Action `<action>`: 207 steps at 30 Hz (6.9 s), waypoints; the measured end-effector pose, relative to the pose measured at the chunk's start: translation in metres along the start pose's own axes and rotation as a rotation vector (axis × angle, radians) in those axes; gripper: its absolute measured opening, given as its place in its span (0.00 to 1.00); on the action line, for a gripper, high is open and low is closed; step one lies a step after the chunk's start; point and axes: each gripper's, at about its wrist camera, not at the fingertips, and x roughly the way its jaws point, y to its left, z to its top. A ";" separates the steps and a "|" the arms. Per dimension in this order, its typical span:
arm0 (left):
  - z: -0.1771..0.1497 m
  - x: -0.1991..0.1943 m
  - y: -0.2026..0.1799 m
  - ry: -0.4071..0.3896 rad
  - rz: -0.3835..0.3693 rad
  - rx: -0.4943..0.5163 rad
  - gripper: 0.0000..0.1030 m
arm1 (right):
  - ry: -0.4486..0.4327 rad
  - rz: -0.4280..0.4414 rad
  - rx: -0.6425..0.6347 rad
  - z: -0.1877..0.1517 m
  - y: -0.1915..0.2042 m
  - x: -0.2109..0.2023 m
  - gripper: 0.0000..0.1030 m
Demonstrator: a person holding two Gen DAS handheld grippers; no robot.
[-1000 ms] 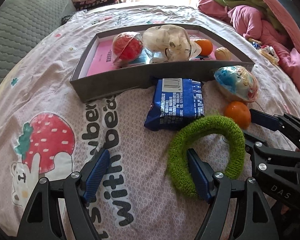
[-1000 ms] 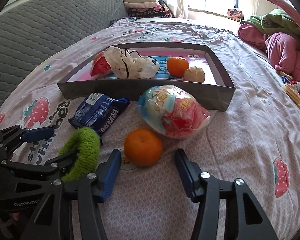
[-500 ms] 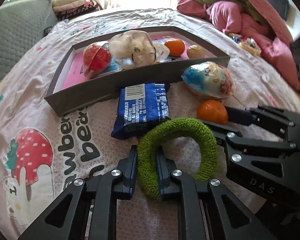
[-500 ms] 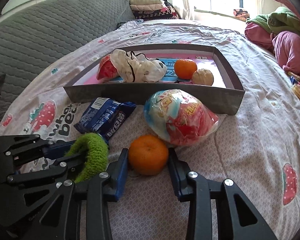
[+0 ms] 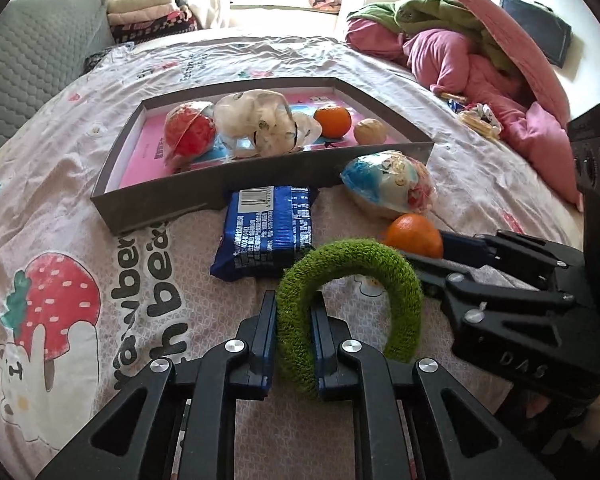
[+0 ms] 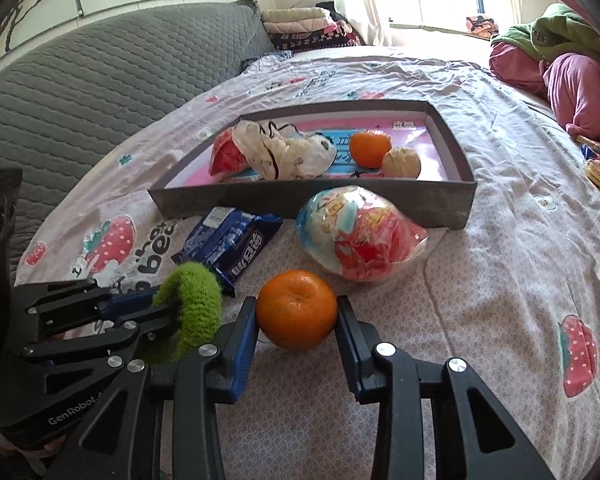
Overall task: Organize objects
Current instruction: 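Grasp the green ring with the left tool while the right tool grasps the orange, then lift and carry the green ring and orange over the tray with both tools, then lower the ring and orange into the tray and open both tools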
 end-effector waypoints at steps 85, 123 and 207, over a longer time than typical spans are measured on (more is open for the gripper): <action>0.080 -0.059 0.065 -0.323 0.230 -0.163 0.14 | -0.461 -0.094 -0.197 0.081 0.025 -0.072 0.37; 0.144 -0.042 0.094 -0.348 0.238 -0.165 0.14 | -0.512 -0.152 -0.212 0.151 0.012 -0.041 0.37; 0.113 0.054 0.095 0.091 0.177 -0.120 0.40 | 0.136 -0.068 -0.065 0.108 -0.015 0.077 0.38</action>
